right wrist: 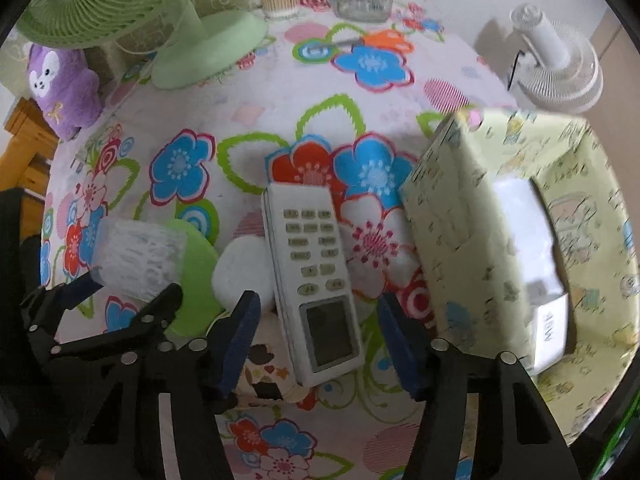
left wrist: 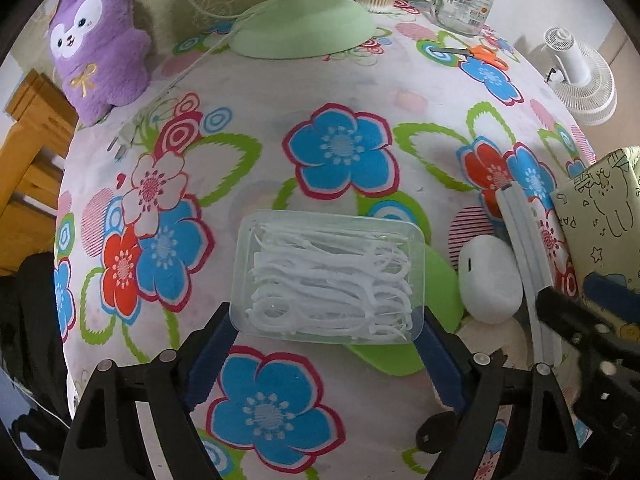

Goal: Organize rigid objects
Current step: 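Grasp the clear floss-pick box with the left tool while the right tool grasps the white remote, then lift the floss-pick box and remote and carry both toward the fabric box, then lower the white remote into the fabric box and open the right tool, then lower the floss-pick box into the fabric box and open the left tool, then withdraw both tools from the box toward the black key and earbud case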

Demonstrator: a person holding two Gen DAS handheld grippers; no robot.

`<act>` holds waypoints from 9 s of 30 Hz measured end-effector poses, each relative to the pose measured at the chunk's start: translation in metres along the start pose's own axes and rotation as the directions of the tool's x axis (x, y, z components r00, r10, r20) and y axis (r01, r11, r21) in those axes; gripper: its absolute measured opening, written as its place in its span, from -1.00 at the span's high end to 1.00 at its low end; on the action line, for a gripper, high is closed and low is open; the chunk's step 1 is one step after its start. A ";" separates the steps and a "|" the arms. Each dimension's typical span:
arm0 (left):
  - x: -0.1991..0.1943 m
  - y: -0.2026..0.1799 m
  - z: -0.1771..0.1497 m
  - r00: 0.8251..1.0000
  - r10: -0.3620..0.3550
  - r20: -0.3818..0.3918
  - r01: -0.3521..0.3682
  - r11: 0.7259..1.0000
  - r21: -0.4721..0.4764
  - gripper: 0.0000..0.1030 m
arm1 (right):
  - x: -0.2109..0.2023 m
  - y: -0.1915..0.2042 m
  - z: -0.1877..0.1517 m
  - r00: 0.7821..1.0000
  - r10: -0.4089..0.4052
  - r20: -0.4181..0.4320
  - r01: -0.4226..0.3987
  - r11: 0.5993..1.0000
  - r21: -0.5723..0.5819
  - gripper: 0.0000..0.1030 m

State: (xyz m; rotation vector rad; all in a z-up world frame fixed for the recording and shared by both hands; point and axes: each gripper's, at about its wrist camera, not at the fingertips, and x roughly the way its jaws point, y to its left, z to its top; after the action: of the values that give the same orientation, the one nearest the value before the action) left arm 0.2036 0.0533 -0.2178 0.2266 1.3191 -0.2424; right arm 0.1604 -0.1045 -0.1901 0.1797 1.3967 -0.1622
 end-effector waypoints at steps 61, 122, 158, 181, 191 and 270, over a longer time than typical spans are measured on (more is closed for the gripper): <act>-0.095 -0.009 -0.049 0.991 0.049 0.127 -0.043 0.998 -0.045 -0.72 | -0.056 0.004 -0.038 0.995 0.017 0.094 -0.007 0.995 -0.104 0.06; -0.180 -0.088 -0.078 0.969 0.050 0.240 -0.039 0.998 -0.048 -0.72 | -0.153 -0.062 -0.074 0.981 0.021 0.195 0.009 0.989 -0.150 0.06; -0.118 -0.189 -0.006 0.987 0.081 0.142 -0.057 0.985 -0.164 -0.72 | -0.049 -0.162 0.025 0.999 0.042 0.007 -0.037 0.942 -0.333 0.06; -0.122 -0.207 -0.002 0.986 0.055 0.155 -0.040 0.994 -0.101 -0.72 | -0.077 -0.194 0.018 0.995 0.093 0.045 -0.083 0.976 -0.200 -0.25; -0.115 -0.226 0.008 0.988 0.015 0.155 -0.008 0.999 -0.045 -0.72 | -0.098 -0.221 0.015 0.995 0.002 0.104 0.015 0.987 -0.163 -0.46; -0.188 -0.076 -0.083 0.967 0.015 0.255 0.005 0.997 -0.080 -0.86 | -0.170 -0.073 -0.062 0.977 0.045 0.209 0.000 0.977 -0.211 -0.46</act>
State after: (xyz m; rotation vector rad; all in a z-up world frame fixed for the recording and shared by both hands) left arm 0.0605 0.0141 -0.0568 0.1258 1.0697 -0.2066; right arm 0.0567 -0.1605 -0.0349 0.0016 1.1886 -0.0125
